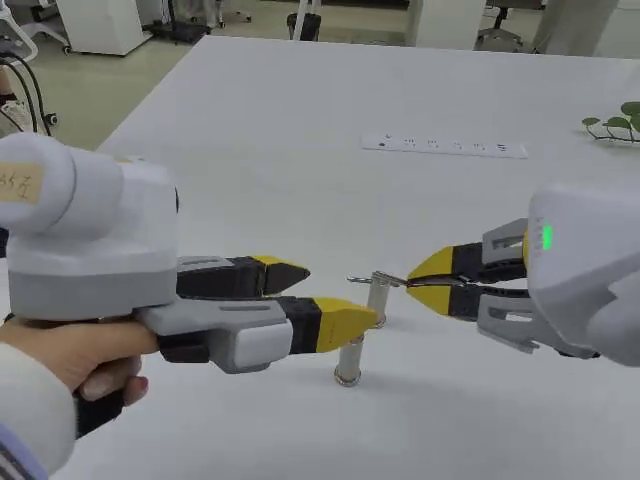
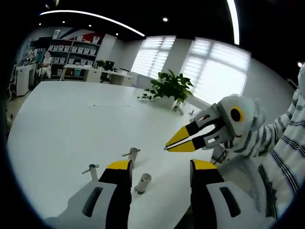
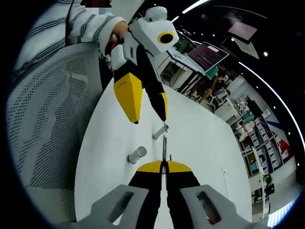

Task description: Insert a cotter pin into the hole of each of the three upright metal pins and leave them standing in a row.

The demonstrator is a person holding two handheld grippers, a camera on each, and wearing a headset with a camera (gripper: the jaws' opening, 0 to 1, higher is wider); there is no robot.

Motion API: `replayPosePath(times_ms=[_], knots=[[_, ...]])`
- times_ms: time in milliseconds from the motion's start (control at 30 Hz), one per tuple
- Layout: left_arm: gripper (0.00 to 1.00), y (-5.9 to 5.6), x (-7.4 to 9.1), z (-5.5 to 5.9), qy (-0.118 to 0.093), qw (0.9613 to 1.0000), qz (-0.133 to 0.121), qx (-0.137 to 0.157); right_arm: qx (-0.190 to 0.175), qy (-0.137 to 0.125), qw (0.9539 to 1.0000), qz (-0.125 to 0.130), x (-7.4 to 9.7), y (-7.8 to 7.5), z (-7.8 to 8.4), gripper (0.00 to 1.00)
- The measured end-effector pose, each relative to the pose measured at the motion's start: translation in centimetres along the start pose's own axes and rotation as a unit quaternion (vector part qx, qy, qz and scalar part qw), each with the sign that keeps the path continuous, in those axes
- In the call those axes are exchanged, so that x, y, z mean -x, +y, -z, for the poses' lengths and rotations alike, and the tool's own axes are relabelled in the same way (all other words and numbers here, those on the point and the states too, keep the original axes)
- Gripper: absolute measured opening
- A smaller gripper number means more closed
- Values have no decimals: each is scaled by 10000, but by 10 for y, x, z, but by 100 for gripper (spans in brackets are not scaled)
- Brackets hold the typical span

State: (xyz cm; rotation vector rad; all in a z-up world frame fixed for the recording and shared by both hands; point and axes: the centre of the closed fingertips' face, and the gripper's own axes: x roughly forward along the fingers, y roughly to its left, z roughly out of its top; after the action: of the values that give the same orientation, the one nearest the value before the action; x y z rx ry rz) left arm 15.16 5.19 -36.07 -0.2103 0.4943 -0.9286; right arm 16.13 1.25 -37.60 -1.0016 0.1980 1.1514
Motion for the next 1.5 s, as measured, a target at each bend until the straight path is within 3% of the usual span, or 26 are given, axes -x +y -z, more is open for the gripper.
replayPosePath(times_ms=[200, 433, 733, 967, 1300, 1500], knots=[[36, -2, -6, 3, 106, 9999, 15, -79, 150, -51, 9998, -113, -3, 11, -10, 0], [21, -8, -9, 8, 122, 9997, 200, 35, 182, -103, 9997, -133, -4, 16, -16, 0], [8, -12, -11, 7, 25, 9995, 322, 14, 200, -208, 9995, -161, -5, 20, -24, 0], [2, -14, -11, 10, 72, 9991, 402, 59, 157, -263, 9994, -161, -3, 21, -27, 0], [0, -18, -12, 12, 132, 9987, 490, 5, 140, -266, 9994, -164, 0, 25, -28, 0], [0, -18, -13, 16, 254, 9976, 481, 417, 161, -261, 9994, -172, 0, 27, -28, 0]])
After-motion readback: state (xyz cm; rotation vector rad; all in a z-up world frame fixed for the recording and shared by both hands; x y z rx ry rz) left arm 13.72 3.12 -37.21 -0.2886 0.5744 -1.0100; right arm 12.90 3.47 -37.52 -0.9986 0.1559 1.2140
